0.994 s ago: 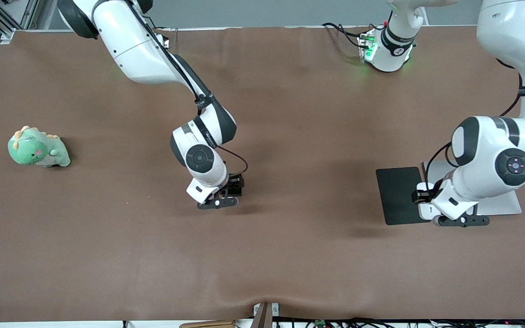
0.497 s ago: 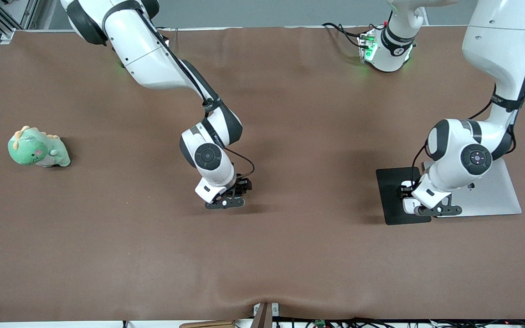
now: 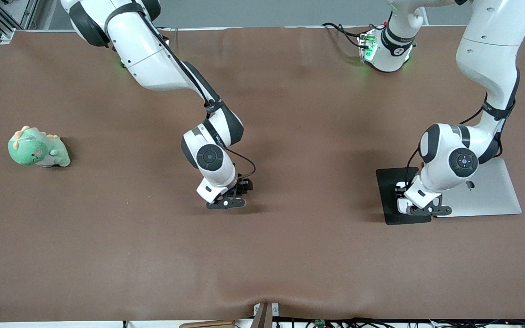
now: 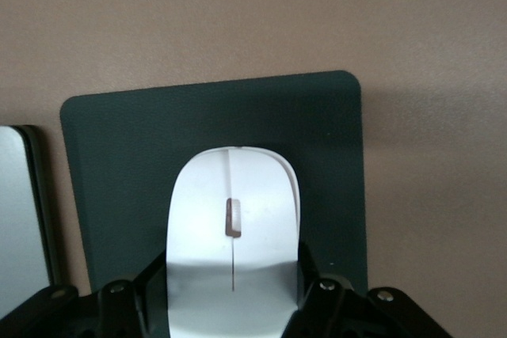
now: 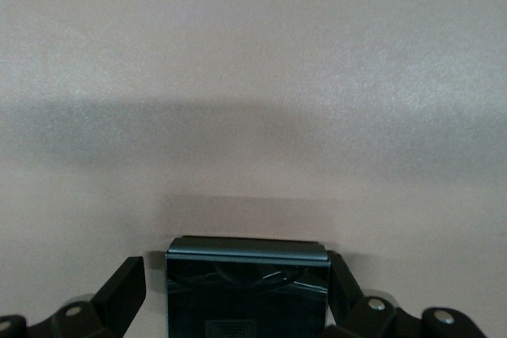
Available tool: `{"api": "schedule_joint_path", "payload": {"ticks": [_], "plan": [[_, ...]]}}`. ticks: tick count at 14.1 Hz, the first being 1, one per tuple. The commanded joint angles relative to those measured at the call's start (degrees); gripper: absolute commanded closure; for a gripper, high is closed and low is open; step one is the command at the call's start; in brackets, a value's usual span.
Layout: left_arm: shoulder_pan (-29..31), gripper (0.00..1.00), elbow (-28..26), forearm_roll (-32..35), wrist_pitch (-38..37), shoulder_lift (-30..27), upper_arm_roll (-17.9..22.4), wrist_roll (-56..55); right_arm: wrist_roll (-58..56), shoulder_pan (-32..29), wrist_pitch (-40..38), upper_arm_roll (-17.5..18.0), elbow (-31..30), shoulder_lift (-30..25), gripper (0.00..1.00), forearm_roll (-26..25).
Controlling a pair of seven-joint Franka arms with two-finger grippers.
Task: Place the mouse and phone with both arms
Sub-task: 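Set the mouse on the pad while the right gripper grasps the phone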
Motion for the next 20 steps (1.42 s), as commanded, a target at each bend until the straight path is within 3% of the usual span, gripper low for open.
{"api": "schedule_joint_path", "payload": {"ticks": [1,3,6,7,8,9,12,16,20], "plan": [[1.5,0.73,-0.6,1.4,1.2,0.3,-0.5,0.6,2.3,1.1,-1.5,-0.7,0.9,0.4,0.00,0.2],[1.6,0.71,-0.5,1.4,1.5,1.0,-0.6,0.6,2.2,1.0,-2.9,-0.7,0.5,0.3,0.03,0.1],[1.6,0.66,-0.5,1.4,1.7,1.5,-0.6,0.6,2.5,0.6,-3.7,-0.7,0.5,-0.3,0.61,0.2],[1.6,0.51,-0.4,1.3,1.7,1.8,-0.5,0.6,2.5,0.5,-3.8,-0.7,0.5,-0.7,0.76,0.2],[1.6,0.23,-0.2,1.3,1.7,2.0,-0.6,0.5,2.5,0.3,-3.9,-0.7,0.5,-1.3,0.88,0.2],[1.7,0.00,0.0,1.3,1.7,1.9,-0.6,0.1,2.2,0.0,-4.7,-0.7,0.5,-2.0,0.94,0.2],[1.1,0.00,2.8,1.2,-0.2,-0.9,-0.7,-0.6,1.9,-3.5,-10.7,-0.8,0.6,-6.8,1.00,0.3],[1.4,0.00,6.4,1.3,-11.3,-8.4,-0.7,0.1,-3.8,-10.9,-19.4,-0.4,-0.3,-14.0,1.00,0.9],[1.5,0.00,21.7,1.4,-32.2,-10.0,-0.6,0.3,-14.4,-18.1,-20.6,-0.5,-10.7,-24.6,1.00,1.0]]}}
